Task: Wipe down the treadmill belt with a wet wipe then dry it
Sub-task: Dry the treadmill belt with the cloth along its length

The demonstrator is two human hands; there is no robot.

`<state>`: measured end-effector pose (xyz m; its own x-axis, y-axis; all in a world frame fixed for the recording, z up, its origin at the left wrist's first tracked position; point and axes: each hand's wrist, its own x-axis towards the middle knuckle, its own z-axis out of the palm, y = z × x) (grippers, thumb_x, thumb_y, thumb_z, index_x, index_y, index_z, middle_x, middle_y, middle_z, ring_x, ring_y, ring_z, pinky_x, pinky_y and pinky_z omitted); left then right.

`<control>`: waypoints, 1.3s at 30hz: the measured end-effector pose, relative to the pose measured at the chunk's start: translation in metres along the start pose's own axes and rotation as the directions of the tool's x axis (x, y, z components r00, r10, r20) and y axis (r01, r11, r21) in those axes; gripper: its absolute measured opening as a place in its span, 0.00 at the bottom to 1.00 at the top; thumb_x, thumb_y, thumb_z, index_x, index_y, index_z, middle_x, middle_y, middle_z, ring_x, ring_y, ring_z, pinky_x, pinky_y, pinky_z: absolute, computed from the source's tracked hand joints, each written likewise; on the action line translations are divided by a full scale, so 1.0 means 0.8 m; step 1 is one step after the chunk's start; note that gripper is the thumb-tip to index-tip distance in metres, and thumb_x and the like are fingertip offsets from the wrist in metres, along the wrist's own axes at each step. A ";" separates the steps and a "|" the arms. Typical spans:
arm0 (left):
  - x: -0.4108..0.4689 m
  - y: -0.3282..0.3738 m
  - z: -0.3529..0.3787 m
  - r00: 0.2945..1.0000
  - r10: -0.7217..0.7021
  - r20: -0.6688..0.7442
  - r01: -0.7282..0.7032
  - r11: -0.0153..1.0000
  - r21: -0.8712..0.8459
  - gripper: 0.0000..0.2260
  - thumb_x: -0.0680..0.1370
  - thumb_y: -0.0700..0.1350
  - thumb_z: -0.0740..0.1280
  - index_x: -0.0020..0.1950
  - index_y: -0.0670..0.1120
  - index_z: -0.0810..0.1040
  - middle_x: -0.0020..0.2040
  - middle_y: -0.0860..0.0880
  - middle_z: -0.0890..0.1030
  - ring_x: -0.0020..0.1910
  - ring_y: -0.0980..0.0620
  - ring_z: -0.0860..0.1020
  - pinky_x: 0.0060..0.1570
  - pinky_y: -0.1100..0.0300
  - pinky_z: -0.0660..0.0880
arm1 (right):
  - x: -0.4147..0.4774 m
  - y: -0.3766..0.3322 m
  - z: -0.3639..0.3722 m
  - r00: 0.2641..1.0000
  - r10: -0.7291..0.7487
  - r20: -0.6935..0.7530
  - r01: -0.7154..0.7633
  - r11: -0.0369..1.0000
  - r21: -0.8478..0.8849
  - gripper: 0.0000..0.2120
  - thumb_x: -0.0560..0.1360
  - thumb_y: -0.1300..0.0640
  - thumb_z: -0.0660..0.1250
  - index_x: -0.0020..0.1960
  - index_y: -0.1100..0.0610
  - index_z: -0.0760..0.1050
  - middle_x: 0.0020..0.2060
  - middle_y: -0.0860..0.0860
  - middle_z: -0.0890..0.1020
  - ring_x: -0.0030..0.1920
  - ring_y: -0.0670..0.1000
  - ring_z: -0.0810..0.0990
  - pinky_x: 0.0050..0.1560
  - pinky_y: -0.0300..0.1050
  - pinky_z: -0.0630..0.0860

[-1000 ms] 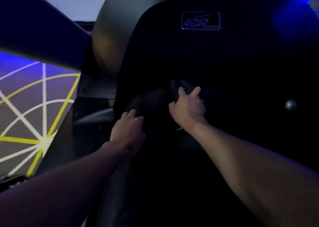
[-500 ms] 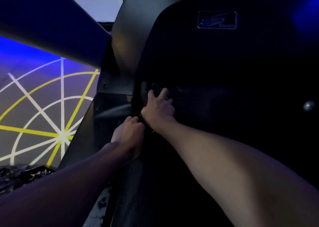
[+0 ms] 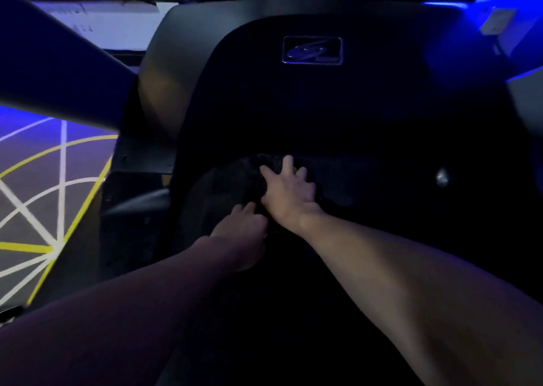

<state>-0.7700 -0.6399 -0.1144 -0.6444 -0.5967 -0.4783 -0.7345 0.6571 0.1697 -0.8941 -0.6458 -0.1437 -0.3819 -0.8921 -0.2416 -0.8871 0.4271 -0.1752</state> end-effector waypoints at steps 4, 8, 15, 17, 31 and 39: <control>0.020 0.055 0.000 0.999 0.036 0.000 -0.036 0.999 0.015 0.15 0.77 0.41 0.62 0.63 0.47 0.76 0.60 0.46 0.67 0.60 0.44 0.66 0.60 0.49 0.72 | -0.010 0.080 -0.018 0.996 0.094 0.003 -0.094 0.995 0.024 0.28 0.78 0.48 0.65 0.75 0.39 0.59 0.69 0.56 0.57 0.62 0.62 0.66 0.56 0.58 0.74; 0.034 0.105 0.002 0.998 0.062 0.010 -0.063 0.996 0.055 0.18 0.76 0.44 0.62 0.66 0.50 0.73 0.61 0.45 0.65 0.61 0.42 0.65 0.59 0.45 0.70 | -0.023 0.146 -0.024 0.985 0.172 -0.015 -0.171 0.984 0.042 0.29 0.78 0.48 0.64 0.76 0.40 0.58 0.69 0.55 0.57 0.63 0.63 0.66 0.56 0.58 0.75; 0.049 0.156 0.010 0.997 0.069 0.021 -0.070 0.995 0.071 0.24 0.77 0.48 0.63 0.73 0.58 0.63 0.66 0.44 0.61 0.65 0.41 0.61 0.64 0.40 0.64 | -0.071 0.282 -0.040 0.948 0.312 -0.062 -0.315 0.948 -0.043 0.29 0.80 0.50 0.61 0.78 0.42 0.55 0.74 0.60 0.52 0.65 0.65 0.65 0.54 0.57 0.72; 0.052 0.160 0.011 0.999 0.047 0.022 -0.048 0.998 0.051 0.25 0.77 0.48 0.63 0.73 0.58 0.62 0.66 0.44 0.61 0.66 0.40 0.61 0.64 0.40 0.64 | -0.081 0.295 -0.040 0.953 0.293 -0.082 -0.299 0.950 -0.086 0.29 0.81 0.49 0.61 0.78 0.42 0.54 0.74 0.60 0.52 0.63 0.64 0.66 0.51 0.55 0.72; 0.026 0.072 0.000 0.999 0.037 -0.001 -0.037 0.999 0.012 0.25 0.77 0.47 0.61 0.74 0.60 0.62 0.66 0.47 0.62 0.67 0.44 0.62 0.64 0.44 0.67 | -0.073 0.242 -0.023 0.897 0.431 -0.096 -0.422 0.901 0.101 0.28 0.79 0.43 0.62 0.76 0.46 0.59 0.71 0.61 0.56 0.54 0.65 0.78 0.43 0.48 0.76; 0.000 0.002 0.007 1.000 0.006 -0.016 -0.005 1.000 0.021 0.25 0.77 0.45 0.61 0.74 0.59 0.64 0.69 0.48 0.62 0.68 0.44 0.62 0.63 0.45 0.68 | -0.053 0.145 -0.006 0.919 0.378 -0.111 -0.371 0.926 0.076 0.27 0.78 0.45 0.62 0.76 0.46 0.60 0.67 0.59 0.59 0.52 0.64 0.77 0.41 0.47 0.70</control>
<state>-0.7699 -0.6363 -0.1185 -0.6519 -0.6003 -0.4633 -0.7263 0.6699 0.1540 -0.9824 -0.5591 -0.1496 -0.7148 -0.6751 -0.1823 -0.6596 0.7375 -0.1448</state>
